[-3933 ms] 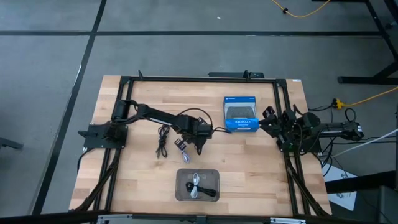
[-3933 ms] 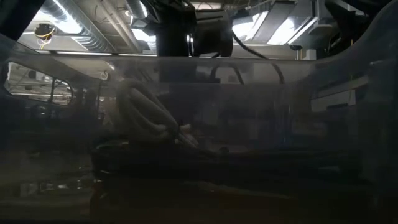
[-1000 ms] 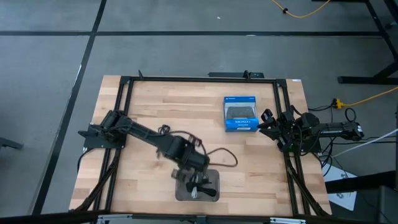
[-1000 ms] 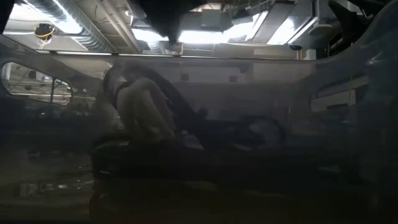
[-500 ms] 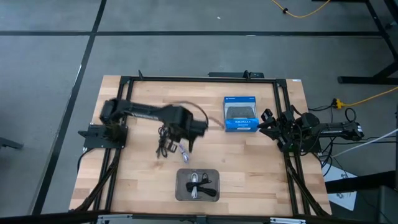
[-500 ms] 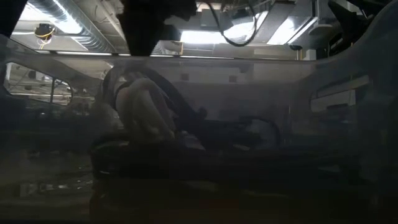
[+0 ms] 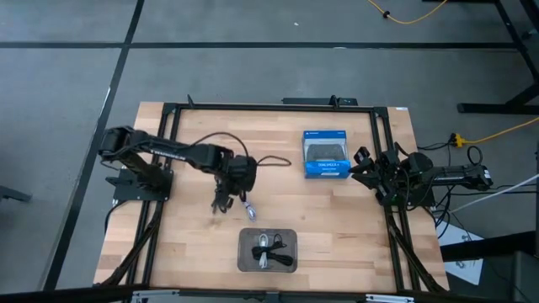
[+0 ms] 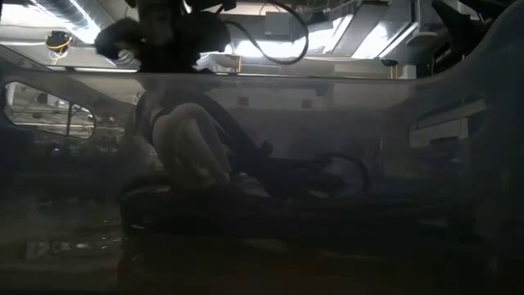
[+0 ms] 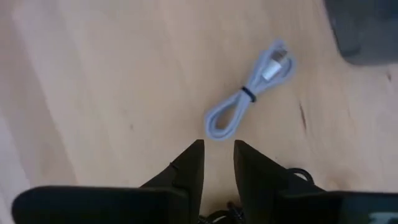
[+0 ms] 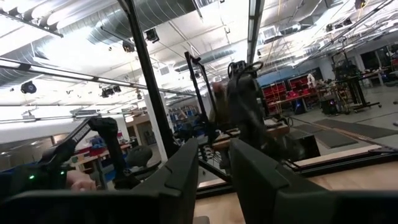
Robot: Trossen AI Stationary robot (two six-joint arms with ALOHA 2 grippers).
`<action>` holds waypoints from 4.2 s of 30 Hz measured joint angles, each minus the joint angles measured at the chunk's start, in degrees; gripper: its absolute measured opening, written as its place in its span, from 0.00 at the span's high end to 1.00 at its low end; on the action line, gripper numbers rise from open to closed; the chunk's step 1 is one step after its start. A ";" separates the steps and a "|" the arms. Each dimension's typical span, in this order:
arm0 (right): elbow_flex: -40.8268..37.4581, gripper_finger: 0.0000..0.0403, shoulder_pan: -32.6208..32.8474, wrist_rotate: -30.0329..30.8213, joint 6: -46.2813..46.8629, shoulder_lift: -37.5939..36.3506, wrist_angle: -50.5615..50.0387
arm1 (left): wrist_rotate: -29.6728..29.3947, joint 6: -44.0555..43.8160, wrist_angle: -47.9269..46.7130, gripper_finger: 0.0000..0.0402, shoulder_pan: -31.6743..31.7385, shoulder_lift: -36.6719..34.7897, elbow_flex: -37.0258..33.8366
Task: Pick and place USB-C Cables
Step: Put the white charger cable into the black bin, then put the black charger cable into the black bin
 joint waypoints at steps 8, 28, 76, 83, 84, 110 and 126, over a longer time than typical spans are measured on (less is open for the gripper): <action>0.00 0.76 0.00 0.02 -0.30 0.00 0.57 | -5.36 7.44 -0.03 0.76 -4.68 6.87 -0.14; 0.00 0.76 0.00 0.02 -0.01 -0.02 0.26 | -7.78 13.54 8.14 0.63 -9.00 16.11 0.14; 0.00 0.76 0.00 -2.02 2.91 0.00 -0.63 | -0.91 -58.89 5.02 0.85 -22.86 18.48 26.94; 0.00 0.76 0.04 -3.54 2.58 0.00 -0.64 | 0.19 -56.54 1.84 0.77 -21.30 18.29 26.96; 0.00 0.76 0.04 -3.54 2.58 0.00 -0.64 | 0.75 -55.46 -0.83 0.77 -20.73 18.29 27.31; 0.00 0.76 0.00 -1.49 1.88 -0.03 -1.07 | -12.93 -59.17 -18.29 0.78 4.12 -24.67 -11.88; -0.02 0.76 0.00 -1.46 0.78 -0.02 -0.33 | -6.45 -55.87 1.94 0.78 1.71 -13.47 -21.26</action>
